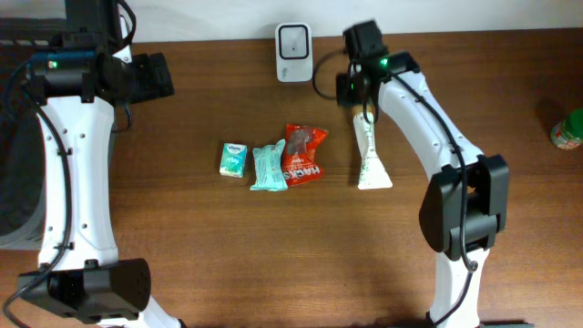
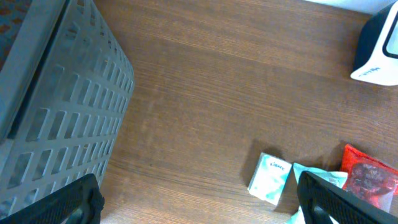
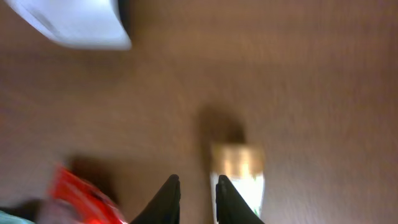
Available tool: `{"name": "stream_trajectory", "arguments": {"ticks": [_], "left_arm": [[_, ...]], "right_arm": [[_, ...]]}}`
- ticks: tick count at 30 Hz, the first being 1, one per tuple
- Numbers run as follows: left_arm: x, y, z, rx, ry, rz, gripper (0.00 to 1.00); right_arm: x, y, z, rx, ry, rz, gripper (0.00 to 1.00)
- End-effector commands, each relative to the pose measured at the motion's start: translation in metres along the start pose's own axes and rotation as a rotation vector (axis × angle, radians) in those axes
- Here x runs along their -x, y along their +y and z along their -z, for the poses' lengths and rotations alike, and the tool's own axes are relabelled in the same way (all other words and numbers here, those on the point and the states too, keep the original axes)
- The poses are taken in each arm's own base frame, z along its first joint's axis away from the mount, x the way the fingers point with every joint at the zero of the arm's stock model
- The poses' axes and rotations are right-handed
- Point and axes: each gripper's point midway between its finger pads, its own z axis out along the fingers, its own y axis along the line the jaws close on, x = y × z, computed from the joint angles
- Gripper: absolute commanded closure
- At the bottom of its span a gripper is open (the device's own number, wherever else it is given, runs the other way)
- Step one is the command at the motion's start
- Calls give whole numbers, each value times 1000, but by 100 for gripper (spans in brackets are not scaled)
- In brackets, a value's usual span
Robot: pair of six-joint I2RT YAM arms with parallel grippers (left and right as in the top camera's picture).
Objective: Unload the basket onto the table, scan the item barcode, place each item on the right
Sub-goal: 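Lift the white tube with the right gripper toward the scanner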
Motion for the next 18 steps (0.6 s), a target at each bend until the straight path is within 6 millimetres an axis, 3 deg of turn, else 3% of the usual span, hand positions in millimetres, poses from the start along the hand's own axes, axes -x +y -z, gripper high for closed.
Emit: {"name": "stream_trajectory", "arguments": {"ticks": [1,3,8,12,16,18], "left_arm": [[4,1,4,5,-15,14,1],[4,1,4,5,-16,14,1],[4,1,4,5,-15,14,1],[4,1,4,5,-15,14,1],[4,1,4,5,-15,14,1],[4,1,4,5,-15,14,1]], "right_arm": [[2,-1,9,-15,1,-6,59],[-23,-18,4,-102,91,8,58],[-86,-31,-14,-149,286,33,56],[-131,-40,-39,-172,365,44,56],[-143,-41,-48,-173,372,45,58],[-139,-41,-49,-170,359,43,69]]}}
